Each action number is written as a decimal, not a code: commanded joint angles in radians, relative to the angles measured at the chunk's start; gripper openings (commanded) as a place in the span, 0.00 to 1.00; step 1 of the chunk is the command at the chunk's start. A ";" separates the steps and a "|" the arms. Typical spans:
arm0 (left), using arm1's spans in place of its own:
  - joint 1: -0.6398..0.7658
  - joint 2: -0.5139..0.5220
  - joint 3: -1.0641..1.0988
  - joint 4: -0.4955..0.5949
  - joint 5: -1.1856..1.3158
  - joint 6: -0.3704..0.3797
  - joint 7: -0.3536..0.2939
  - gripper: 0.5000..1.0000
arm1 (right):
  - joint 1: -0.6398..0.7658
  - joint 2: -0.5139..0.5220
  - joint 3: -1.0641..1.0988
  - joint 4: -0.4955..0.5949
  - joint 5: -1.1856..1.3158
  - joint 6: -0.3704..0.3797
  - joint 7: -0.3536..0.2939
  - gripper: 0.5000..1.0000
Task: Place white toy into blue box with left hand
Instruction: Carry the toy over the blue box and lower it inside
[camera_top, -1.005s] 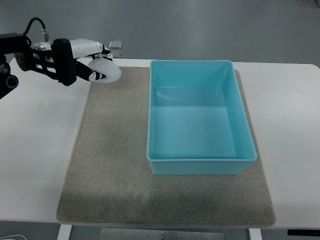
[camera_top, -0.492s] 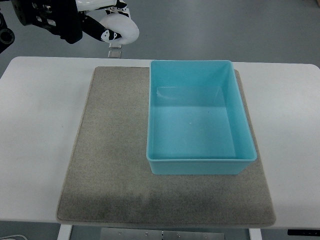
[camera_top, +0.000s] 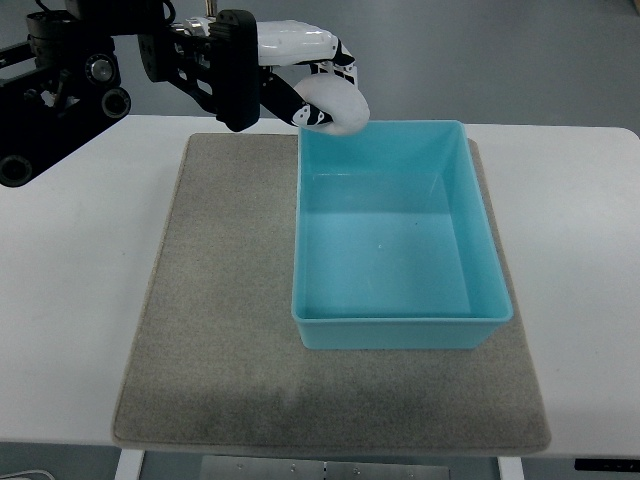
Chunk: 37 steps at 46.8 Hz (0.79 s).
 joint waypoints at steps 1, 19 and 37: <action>0.012 -0.036 0.009 -0.001 0.001 0.004 0.000 0.00 | 0.000 0.000 0.000 0.000 0.000 0.001 0.000 0.87; 0.087 -0.116 0.038 0.014 0.067 0.068 0.000 0.00 | 0.000 0.000 0.000 0.000 0.000 -0.001 0.000 0.87; 0.149 -0.144 0.050 0.027 0.093 0.147 0.000 0.00 | 0.000 0.000 0.000 0.000 0.000 -0.001 0.000 0.87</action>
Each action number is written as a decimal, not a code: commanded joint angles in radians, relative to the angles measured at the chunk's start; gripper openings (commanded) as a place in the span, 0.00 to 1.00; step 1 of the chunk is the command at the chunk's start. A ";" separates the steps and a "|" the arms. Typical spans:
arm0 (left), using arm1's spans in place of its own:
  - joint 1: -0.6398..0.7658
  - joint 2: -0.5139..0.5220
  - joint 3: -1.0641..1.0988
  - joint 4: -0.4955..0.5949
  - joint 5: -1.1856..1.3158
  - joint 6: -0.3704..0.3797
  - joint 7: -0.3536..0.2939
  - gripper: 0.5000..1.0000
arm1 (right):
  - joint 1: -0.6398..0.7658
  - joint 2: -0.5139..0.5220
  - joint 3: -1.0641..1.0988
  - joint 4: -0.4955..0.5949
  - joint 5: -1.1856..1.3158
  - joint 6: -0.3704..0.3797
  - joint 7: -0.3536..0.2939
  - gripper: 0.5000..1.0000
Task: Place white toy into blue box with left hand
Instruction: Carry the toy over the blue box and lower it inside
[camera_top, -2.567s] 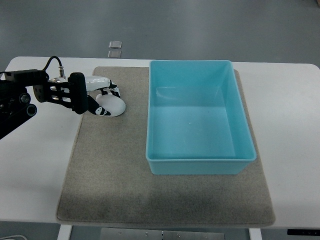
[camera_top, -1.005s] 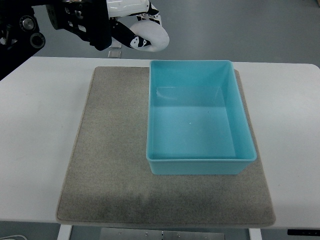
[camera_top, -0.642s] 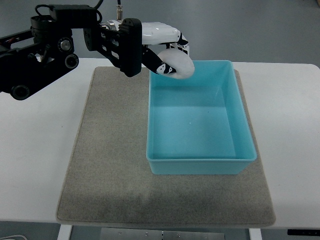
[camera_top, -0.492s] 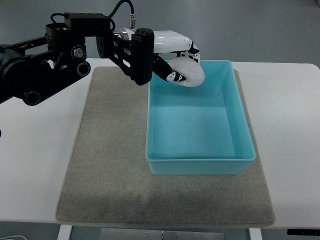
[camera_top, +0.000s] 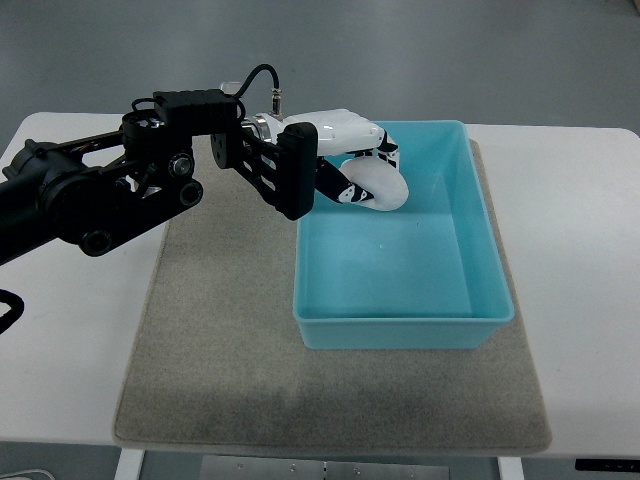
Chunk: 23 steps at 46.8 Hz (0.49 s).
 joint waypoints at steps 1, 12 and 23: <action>0.003 -0.003 0.004 0.000 0.002 0.006 0.000 0.00 | 0.000 0.000 0.000 0.000 0.000 0.000 0.000 0.87; 0.014 -0.017 0.012 0.000 0.006 0.006 0.001 0.00 | 0.000 0.000 0.000 0.000 0.000 0.001 0.000 0.87; 0.017 -0.019 0.013 0.002 0.004 0.009 0.001 0.66 | 0.000 0.000 0.000 0.000 0.000 0.001 0.000 0.87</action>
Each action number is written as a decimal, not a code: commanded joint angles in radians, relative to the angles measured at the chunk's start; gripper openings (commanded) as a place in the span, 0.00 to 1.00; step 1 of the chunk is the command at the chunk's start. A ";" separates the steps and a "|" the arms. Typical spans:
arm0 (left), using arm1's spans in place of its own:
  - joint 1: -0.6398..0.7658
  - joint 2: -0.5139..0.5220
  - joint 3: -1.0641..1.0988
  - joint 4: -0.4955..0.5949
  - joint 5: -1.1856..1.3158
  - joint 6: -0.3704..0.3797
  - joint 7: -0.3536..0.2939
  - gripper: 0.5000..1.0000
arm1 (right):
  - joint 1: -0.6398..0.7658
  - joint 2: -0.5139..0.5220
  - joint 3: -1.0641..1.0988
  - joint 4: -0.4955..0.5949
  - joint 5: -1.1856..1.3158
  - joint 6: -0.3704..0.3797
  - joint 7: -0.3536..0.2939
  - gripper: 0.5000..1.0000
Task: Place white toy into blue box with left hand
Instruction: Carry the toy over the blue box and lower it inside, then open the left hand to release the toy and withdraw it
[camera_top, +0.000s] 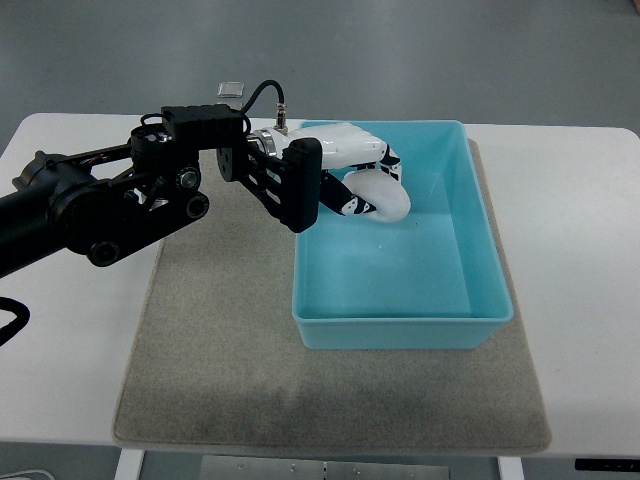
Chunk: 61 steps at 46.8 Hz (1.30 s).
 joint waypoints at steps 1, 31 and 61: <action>0.000 -0.002 -0.001 0.000 -0.003 0.002 0.000 0.76 | 0.000 0.000 0.000 0.000 0.000 -0.001 0.000 0.87; 0.037 0.119 -0.036 -0.001 -0.492 0.013 0.003 0.99 | 0.000 0.000 0.000 0.000 0.000 -0.001 0.000 0.87; 0.206 0.308 -0.200 0.123 -1.310 -0.238 0.043 1.00 | 0.000 0.000 0.000 0.000 0.000 -0.001 0.000 0.87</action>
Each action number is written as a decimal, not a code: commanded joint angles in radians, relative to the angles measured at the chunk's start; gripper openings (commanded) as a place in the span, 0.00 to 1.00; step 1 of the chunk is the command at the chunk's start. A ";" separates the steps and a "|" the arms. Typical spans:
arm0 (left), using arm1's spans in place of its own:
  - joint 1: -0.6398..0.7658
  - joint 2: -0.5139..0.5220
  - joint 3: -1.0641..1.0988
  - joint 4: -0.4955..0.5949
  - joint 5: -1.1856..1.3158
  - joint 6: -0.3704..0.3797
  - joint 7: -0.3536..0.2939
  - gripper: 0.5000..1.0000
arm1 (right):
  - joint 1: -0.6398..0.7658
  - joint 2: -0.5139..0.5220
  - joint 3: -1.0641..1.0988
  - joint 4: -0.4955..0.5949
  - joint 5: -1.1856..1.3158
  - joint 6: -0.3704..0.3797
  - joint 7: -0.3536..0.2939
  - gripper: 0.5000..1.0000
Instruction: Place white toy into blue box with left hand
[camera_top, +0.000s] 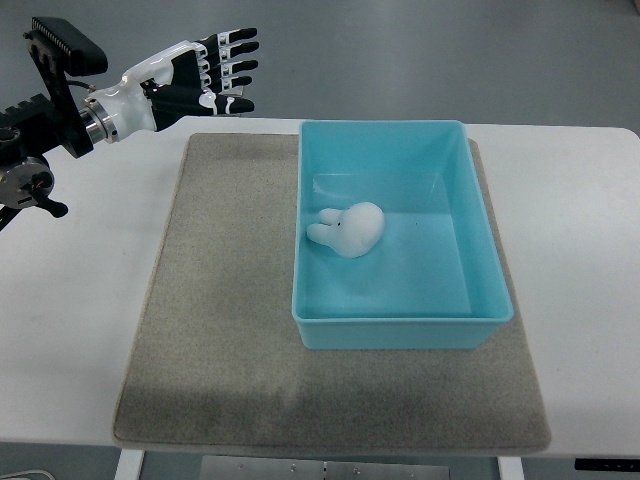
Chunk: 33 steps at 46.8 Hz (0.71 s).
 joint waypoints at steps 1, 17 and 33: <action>0.014 0.010 -0.008 0.042 -0.100 -0.057 0.002 1.00 | 0.000 0.000 0.000 0.000 0.000 -0.001 0.000 0.87; 0.065 0.015 0.000 0.166 -0.478 -0.156 0.117 1.00 | 0.000 0.000 0.000 0.000 0.000 -0.001 0.000 0.87; 0.134 -0.011 0.004 0.217 -0.611 -0.192 0.236 1.00 | 0.000 0.000 0.000 0.000 0.000 -0.001 0.000 0.87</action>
